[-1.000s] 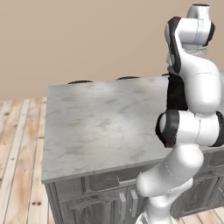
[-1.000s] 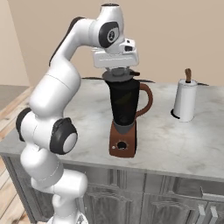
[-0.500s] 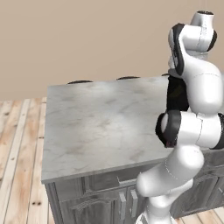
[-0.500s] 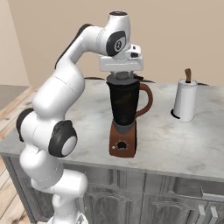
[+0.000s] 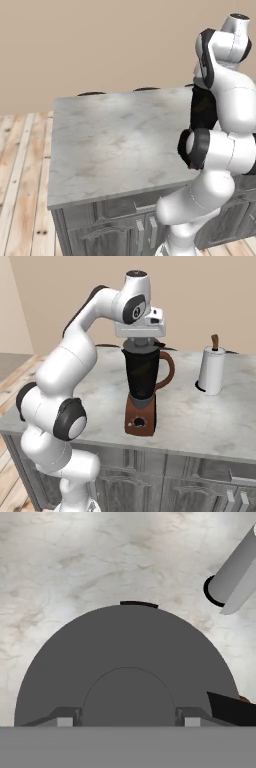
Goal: Grab the onion and lemon wedge from the fridge, place them in the blender, close the lid, and turn on the blender to create a marinade.
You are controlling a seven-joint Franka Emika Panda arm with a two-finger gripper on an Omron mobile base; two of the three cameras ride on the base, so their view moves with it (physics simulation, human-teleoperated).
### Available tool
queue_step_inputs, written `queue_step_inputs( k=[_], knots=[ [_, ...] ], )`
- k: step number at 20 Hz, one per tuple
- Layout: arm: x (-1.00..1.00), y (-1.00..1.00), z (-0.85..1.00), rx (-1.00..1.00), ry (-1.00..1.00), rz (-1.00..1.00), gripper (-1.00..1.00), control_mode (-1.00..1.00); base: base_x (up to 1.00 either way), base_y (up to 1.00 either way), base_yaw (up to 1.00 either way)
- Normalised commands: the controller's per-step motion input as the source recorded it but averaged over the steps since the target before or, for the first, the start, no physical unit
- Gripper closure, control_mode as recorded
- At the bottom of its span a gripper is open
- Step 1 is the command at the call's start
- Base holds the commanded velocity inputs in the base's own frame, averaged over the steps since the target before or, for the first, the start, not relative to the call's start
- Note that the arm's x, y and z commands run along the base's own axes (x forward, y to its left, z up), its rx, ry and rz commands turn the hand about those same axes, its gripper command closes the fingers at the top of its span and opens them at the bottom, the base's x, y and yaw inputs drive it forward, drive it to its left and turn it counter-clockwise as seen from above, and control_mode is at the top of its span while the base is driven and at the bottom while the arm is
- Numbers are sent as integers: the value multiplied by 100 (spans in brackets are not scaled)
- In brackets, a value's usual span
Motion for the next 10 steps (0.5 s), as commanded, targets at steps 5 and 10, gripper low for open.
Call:
queue_step_inputs(
  k=[5, 10],
  knots=[
    [9, 0, 0, 0, 1, -3, 100, -100, 0, 0, 0],
    [2, -1, -4, 0, 2, 0, 100, -100, 0, 0, 0]
  ],
)
